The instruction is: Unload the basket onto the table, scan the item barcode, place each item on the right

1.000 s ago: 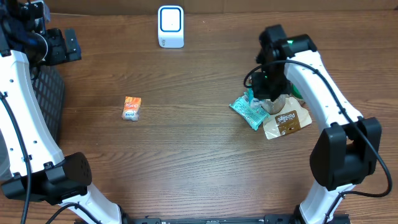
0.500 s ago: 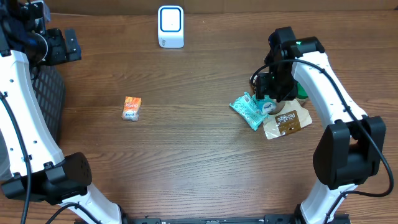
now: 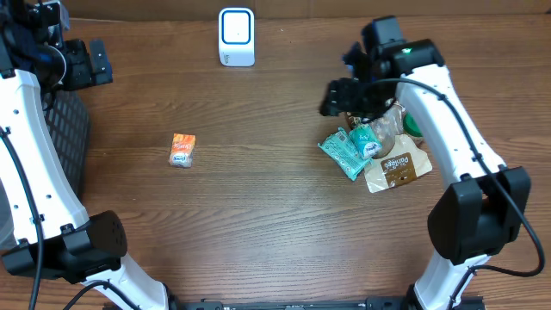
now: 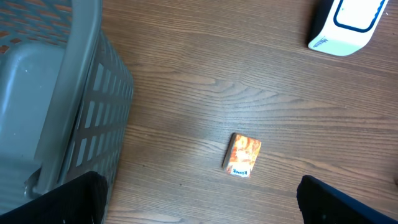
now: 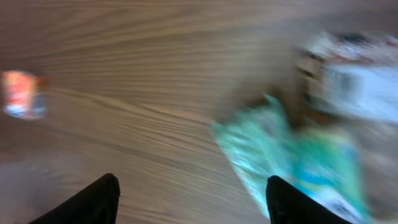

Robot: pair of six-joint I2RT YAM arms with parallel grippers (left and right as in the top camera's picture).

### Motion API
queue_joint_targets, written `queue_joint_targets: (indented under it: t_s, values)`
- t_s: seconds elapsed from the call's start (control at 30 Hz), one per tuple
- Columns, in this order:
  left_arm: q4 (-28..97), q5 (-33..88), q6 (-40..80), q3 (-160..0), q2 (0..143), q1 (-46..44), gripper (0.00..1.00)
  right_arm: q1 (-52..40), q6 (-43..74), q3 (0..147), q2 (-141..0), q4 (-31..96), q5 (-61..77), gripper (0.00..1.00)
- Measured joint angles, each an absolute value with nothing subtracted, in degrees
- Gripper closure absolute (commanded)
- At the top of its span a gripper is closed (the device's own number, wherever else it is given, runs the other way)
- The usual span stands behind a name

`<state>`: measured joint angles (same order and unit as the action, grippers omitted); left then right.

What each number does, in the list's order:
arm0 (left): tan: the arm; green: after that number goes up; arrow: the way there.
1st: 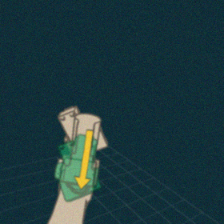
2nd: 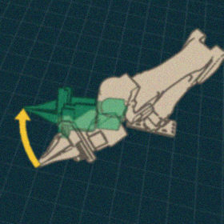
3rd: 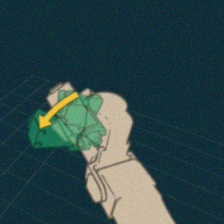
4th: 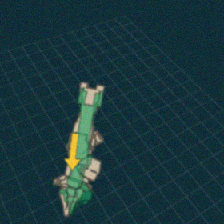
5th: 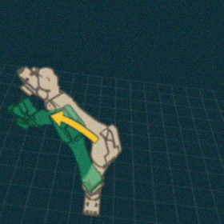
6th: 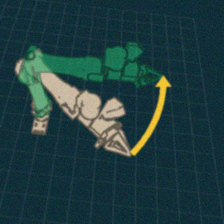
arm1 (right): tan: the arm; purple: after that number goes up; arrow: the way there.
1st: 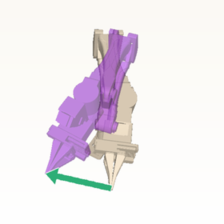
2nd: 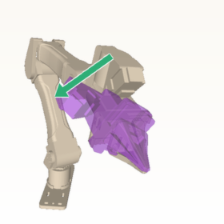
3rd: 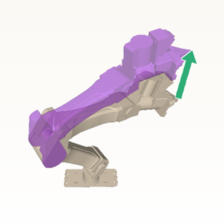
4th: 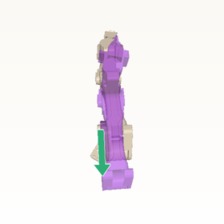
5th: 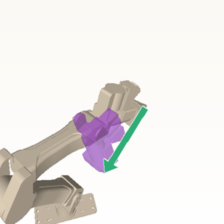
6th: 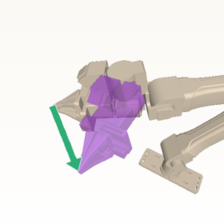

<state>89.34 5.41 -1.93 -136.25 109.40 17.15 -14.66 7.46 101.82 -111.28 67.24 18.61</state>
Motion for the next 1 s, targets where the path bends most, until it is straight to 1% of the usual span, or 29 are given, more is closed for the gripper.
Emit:
queue_joint_targets:
  t_s: [0.1,0.27,0.43,0.5,0.53,0.67,0.77,1.0]
  values:
    - [89.3,5.4,-1.9,-136.2,109.4,17.1,0.01,-18.6,8.5,101.8,-111.3,61.1,20.8,0.18]
    - [89.3,5.4,-1.9,-136.2,109.4,17.1,0.0,-27.7,12.5,101.8,-112.3,48.4,21.8,0.19]
    - [89.3,5.4,-1.9,-136.2,109.4,17.1,0.01,-35.6,19.0,102.0,-118.1,35.0,21.5,0.22]
    - [89.3,5.4,-1.9,-136.2,109.4,17.1,0.0,-37.6,21.6,102.0,-120.8,31.0,20.2,0.26]
    - [89.3,5.4,-1.9,-136.2,109.4,17.1,0.01,-38.6,23.3,102.0,-122.5,29.1,19.6,0.32]
    - [89.4,5.4,-1.9,-136.2,109.4,17.1,0.01,-41.6,28.5,101.9,-127.9,22.9,17.5,0.49]
    - [89.3,5.4,-1.9,-136.2,109.4,17.1,0.0,-43.2,32.6,101.9,-130.7,19.7,16.0,0.58]
    - [89.3,5.4,-1.9,-136.2,109.4,17.1,0.01,-45.5,39.2,101.8,-133.7,15.6,13.9,0.59]
